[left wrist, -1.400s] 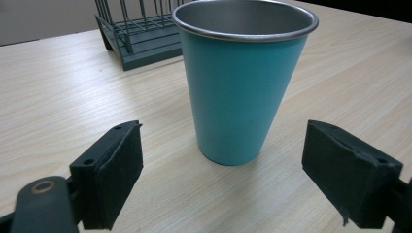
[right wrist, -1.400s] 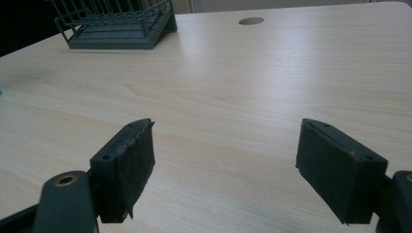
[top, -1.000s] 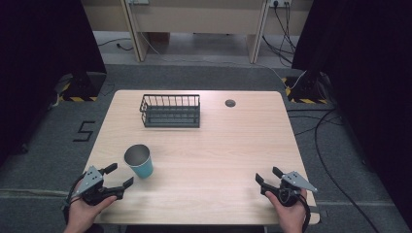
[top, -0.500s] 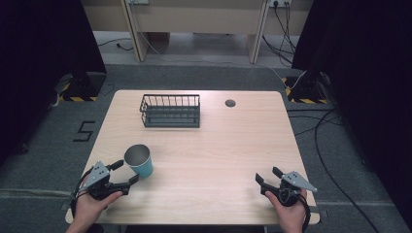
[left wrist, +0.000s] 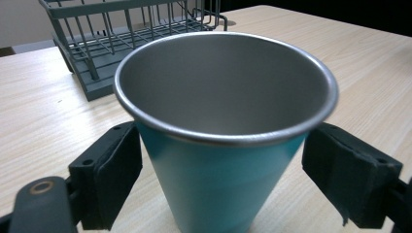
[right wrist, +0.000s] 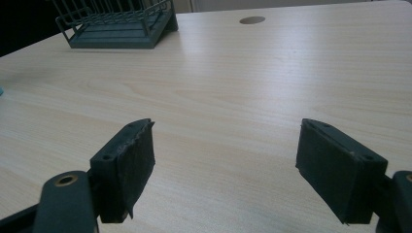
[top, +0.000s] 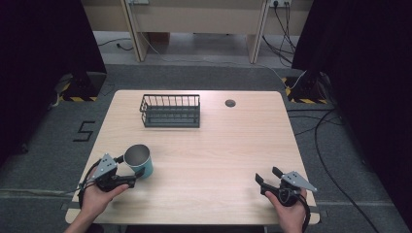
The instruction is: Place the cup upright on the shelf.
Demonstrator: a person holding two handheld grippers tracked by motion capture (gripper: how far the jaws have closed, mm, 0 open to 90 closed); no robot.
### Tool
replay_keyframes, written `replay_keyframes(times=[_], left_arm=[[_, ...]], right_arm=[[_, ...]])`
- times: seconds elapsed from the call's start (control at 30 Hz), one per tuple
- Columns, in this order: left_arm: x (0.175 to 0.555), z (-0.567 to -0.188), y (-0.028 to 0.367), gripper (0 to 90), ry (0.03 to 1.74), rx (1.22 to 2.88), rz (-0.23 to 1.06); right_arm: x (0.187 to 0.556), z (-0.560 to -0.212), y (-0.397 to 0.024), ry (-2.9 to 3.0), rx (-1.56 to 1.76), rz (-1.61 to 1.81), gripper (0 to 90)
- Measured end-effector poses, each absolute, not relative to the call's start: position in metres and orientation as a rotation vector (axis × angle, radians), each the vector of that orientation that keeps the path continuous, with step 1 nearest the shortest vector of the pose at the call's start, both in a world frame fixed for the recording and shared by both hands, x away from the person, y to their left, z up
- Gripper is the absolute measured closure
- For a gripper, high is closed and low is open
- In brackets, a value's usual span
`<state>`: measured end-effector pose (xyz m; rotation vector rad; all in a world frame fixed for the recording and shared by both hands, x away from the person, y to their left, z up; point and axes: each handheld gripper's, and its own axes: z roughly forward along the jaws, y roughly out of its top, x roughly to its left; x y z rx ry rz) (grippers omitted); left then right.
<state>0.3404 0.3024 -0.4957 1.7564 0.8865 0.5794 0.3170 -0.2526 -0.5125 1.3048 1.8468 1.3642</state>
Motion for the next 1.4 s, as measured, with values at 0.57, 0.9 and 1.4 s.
replay_keyframes(times=[0.57, 0.9, 1.4], left_arm=[[0.352, -0.499, 0.298, 15.1, 0.845, 1.767, 0.57], [0.35, -0.496, 0.298, 15.2, 0.834, 1.746, 0.584], [0.352, -0.479, 0.3, 15.2, 0.818, 1.726, 0.63]], right_arm=[[0.317, -0.513, -0.252, 1.848, 1.311, 1.369, 22.4], [0.317, -0.513, -0.252, 1.848, 1.315, 1.373, 22.4], [0.317, -0.513, -0.253, 1.845, 1.315, 1.372, 22.4]])
